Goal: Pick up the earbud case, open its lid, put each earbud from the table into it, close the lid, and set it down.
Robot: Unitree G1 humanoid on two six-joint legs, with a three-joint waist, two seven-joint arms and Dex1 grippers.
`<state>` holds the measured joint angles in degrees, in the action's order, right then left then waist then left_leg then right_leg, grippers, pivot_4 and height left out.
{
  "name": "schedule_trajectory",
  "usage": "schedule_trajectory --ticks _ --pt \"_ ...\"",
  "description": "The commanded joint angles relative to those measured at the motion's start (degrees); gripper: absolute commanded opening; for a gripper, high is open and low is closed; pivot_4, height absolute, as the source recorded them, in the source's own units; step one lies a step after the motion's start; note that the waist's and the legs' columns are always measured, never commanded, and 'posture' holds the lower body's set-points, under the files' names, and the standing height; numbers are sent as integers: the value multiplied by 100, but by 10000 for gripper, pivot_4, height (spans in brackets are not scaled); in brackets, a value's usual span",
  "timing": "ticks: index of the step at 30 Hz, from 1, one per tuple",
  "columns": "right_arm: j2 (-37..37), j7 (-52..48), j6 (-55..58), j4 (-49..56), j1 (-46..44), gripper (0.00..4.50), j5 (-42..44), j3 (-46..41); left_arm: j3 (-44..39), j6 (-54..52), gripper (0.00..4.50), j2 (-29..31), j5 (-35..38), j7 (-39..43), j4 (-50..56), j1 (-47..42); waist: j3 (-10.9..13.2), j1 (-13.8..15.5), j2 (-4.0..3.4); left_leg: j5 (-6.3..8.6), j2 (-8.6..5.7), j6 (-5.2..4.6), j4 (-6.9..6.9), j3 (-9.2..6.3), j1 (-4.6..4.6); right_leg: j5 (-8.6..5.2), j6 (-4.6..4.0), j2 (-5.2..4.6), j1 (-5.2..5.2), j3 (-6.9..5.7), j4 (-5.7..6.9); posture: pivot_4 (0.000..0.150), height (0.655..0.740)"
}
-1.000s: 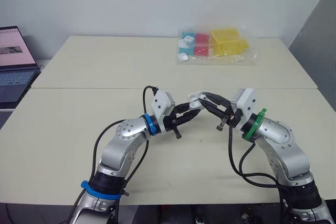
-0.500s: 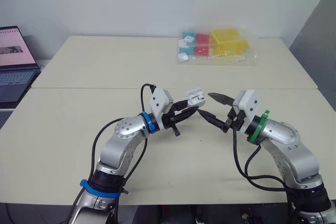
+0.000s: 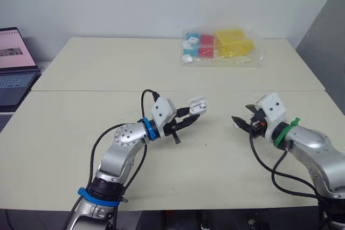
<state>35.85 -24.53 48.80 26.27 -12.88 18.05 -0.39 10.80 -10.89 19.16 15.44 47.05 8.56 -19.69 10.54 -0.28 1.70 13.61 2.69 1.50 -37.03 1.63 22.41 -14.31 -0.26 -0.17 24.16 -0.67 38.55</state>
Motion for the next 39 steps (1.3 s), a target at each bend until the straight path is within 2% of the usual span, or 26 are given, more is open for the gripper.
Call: schedule_trajectory --ticks 1,9,13,18,21,26,27,32,35,39 --pt "-131 268 127 -365 -278 32176 -243 61 10 171 7820 22 -4 64 111 -26 0 4 0 0 0 0 1 -1 4 0 0 0 1 -2 -3 1500 7400" --pt "-482 368 -116 -1347 -567 32176 -491 132 -10 234 7820 30 -34 69 50 -39 0 2 0 1 -1 -1 5 -2 21 2 3 0 3 -5 -28 1500 7400" --pt "-575 379 -249 -1562 -574 32176 -571 143 -7 210 7820 39 -34 62 110 2 -1 -4 -1 1 0 -2 7 -1 28 8 13 1 3 -4 -47 1500 7400" --pt "-637 288 141 -1435 -471 32176 -420 31 -34 205 7820 86 -30 60 135 45 -1 -3 -1 1 0 -2 5 1 28 12 19 0 2 -2 -50 1500 7400" --pt "-719 290 732 -1238 -396 23698 -156 -188 -37 199 7820 104 -29 53 135 49 -1 2 -2 1 0 -2 5 -2 28 12 19 1 1 -3 -48 1500 7400" --pt "-768 314 1015 -1108 -387 6013 -9 -309 -40 200 7820 115 -29 54 141 65 -2 4 -2 1 -1 -2 5 -3 32 13 20 -1 1 -3 -53 1500 7400" --pt "-731 292 979 -1095 -370 4289 -28 -281 -35 203 7820 120 -34 57 139 68 -2 4 -2 1 -2 -2 5 -2 32 13 21 -1 1 -3 -54 1500 7400" --pt "-396 -239 670 -789 -317 4342 58 -151 -20 207 7820 161 -52 85 169 84 -2 4 -3 1 -2 -2 5 -3 33 13 21 0 1 -4 -55 1500 7400" --pt "467 -1332 90 -447 -163 4342 133 130 -18 179 7820 202 -42 84 247 173 -1 3 -7 2 -5 -2 6 -3 37 13 21 -1 4 -3 -57 1500 7400" --pt "1687 -3101 -1363 -597 24 4342 63 393 13 169 7820 262 -54 90 358 289 0 5 -6 3 -2 -4 2 -4 34 13 22 1 1 -6 -61 1500 7400"
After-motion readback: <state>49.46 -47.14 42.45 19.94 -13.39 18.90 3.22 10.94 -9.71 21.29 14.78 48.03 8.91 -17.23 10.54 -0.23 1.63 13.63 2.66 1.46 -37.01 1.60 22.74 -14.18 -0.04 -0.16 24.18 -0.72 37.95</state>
